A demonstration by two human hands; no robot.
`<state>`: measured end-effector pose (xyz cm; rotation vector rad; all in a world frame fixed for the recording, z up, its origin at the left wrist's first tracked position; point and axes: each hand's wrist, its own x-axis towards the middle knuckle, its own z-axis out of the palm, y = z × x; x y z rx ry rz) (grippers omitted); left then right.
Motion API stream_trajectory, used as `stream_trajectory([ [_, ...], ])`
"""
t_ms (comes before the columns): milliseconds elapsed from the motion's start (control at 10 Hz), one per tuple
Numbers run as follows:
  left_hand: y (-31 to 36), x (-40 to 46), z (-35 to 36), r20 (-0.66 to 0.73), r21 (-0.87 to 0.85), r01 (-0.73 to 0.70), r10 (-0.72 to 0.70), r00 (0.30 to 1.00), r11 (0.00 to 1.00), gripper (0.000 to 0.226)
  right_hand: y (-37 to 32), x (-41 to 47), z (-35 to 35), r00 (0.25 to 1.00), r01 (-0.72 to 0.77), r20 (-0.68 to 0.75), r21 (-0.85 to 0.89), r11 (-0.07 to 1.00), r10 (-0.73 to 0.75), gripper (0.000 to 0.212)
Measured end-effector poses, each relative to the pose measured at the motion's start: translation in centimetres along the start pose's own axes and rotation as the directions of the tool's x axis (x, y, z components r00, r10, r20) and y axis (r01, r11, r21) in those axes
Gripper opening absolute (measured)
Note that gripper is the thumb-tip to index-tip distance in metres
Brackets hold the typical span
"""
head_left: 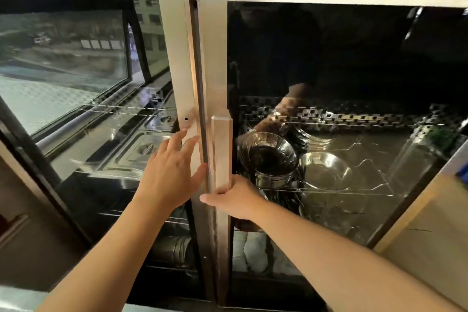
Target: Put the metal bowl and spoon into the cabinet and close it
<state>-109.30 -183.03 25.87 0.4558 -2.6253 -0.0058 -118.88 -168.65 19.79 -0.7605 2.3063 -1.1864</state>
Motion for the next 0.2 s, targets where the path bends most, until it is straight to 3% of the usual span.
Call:
stream_trajectory([
  [100,0.7,-0.7,-1.5,0.004,-0.022,-0.004,0.004,1.0,1.0,0.061,-1.6,-1.0,-2.0,0.993,0.001,0.118,-0.105,0.995,0.011,0.033],
  [200,1.7,-1.5,-3.2,-0.01,-0.062,0.001,-0.002,1.0,0.998,0.058,-3.8,-1.9,-4.8,0.993,0.099,0.087,-0.174,0.98,-0.085,0.042],
])
